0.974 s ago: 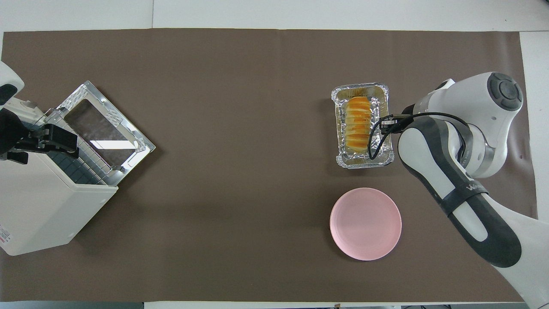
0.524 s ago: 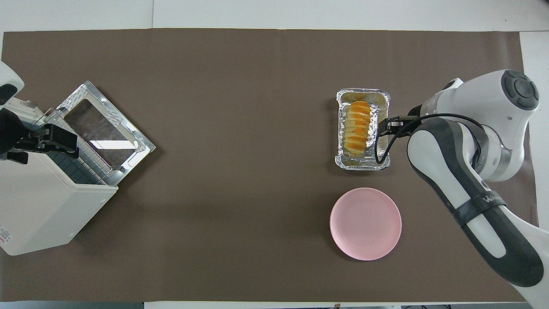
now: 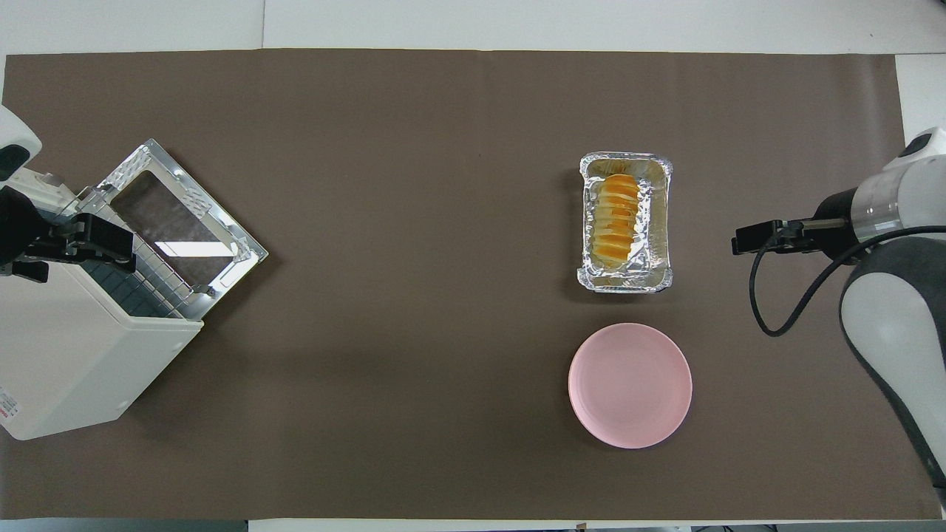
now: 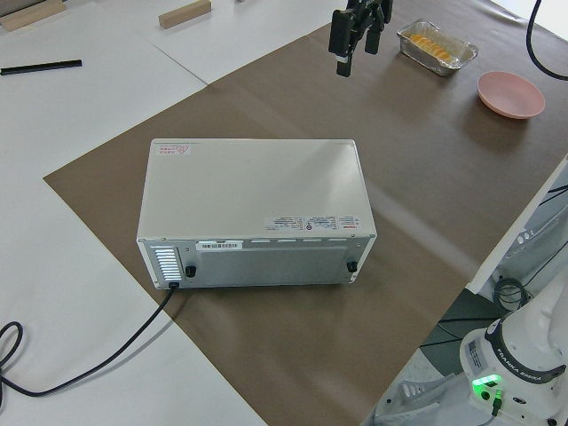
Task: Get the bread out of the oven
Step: 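Draw the right gripper back from the foil tray, then reach into the foil tray and grasp the bread rolls with the right gripper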
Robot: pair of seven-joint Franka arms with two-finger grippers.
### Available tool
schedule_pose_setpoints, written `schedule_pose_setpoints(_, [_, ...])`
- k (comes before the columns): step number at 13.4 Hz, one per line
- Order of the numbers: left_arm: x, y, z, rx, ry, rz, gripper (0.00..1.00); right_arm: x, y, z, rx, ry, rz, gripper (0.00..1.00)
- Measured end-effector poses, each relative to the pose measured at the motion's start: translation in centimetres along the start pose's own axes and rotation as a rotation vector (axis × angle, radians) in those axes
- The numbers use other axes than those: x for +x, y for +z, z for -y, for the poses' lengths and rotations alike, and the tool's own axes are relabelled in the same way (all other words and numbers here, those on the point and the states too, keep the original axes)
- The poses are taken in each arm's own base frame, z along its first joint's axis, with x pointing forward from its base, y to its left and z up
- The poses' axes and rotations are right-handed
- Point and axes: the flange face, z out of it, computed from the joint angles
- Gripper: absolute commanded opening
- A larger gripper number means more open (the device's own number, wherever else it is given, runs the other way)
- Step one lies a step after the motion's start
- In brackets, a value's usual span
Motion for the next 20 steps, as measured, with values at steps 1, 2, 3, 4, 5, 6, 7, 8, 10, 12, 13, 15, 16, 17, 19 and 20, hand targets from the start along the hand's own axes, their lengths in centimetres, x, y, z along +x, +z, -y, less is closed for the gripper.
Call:
schedule_pose_setpoints(1, [0.0, 0.0, 0.0, 0.0, 0.0, 0.0, 1.0, 0.1, 0.4, 0.5, -0.004, -0.008, 0.004, 1.0])
schedule_pose_setpoints(2, [0.0, 0.0, 0.0, 0.0, 0.0, 0.0, 1.0, 0.5, 1.0, 1.5, -0.011, -0.021, 0.005, 1.0])
schedule_pose_setpoints(3, [0.0, 0.0, 0.0, 0.0, 0.0, 0.0, 1.0, 1.1, 1.8, 2.7, -0.017, -0.023, 0.004, 1.0])
schedule_pose_setpoints(4, [0.0, 0.0, 0.0, 0.0, 0.0, 0.0, 1.0, 2.1, 2.6, 3.9, -0.022, -0.014, -0.007, 1.0])
schedule_pose_setpoints(5, [0.0, 0.0, 0.0, 0.0, 0.0, 0.0, 1.0, 3.2, 3.8, 5.1, -0.024, -0.011, -0.025, 0.99])
schedule_pose_setpoints(6, [0.0, 0.0, 0.0, 0.0, 0.0, 0.0, 1.0, 4.2, 5.2, 6.0, -0.024, -0.015, -0.04, 0.96])
schedule_pose_setpoints(7, [0.0, 0.0, 0.0, 0.0, 0.0, 0.0, 1.0, 5.2, 6.9, 6.5, -0.026, -0.012, -0.055, 0.95])
schedule_pose_setpoints(8, [0.0, 0.0, 0.0, 0.0, 0.0, 0.0, 1.0, 6.1, 8.7, 6.6, -0.028, -0.009, -0.065, 0.94])
schedule_pose_setpoints(10, [0.0, 0.0, 0.0, 0.0, 0.0, 0.0, 1.0, 7.3, 11.5, 7.0, -0.03, -0.009, -0.078, 0.94])
schedule_pose_setpoints(12, [0.0, 0.0, 0.0, 0.0, 0.0, 0.0, 1.0, 7.8, 13.1, 8.1, -0.029, 0.015, -0.088, 0.94])
schedule_pose_setpoints(13, [0.0, 0.0, 0.0, 0.0, 0.0, 0.0, 1.0, 8.0, 13.8, 8.4, -0.028, 0.025, -0.09, 0.94])
schedule_pose_setpoints(15, [0.0, 0.0, 0.0, 0.0, 0.0, 0.0, 1.0, 8.0, 15.5, 8.9, -0.03, 0.048, -0.072, 0.94])
schedule_pose_setpoints(16, [0.0, 0.0, 0.0, 0.0, 0.0, 0.0, 1.0, 7.9, 16.4, 9.1, -0.031, 0.054, -0.06, 0.94])
schedule_pose_setpoints(17, [0.0, 0.0, 0.0, 0.0, 0.0, 0.0, 1.0, 7.8, 17.3, 9.3, -0.031, 0.056, -0.058, 0.94])
schedule_pose_setpoints(19, [0.0, 0.0, 0.0, 0.0, 0.0, 0.0, 1.0, 7.4, 19.0, 10.1, -0.031, 0.052, -0.063, 0.93])
schedule_pose_setpoints(20, [0.0, 0.0, 0.0, 0.0, 0.0, 0.0, 1.0, 7.2, 19.8, 10.5, -0.032, 0.053, -0.059, 0.93])
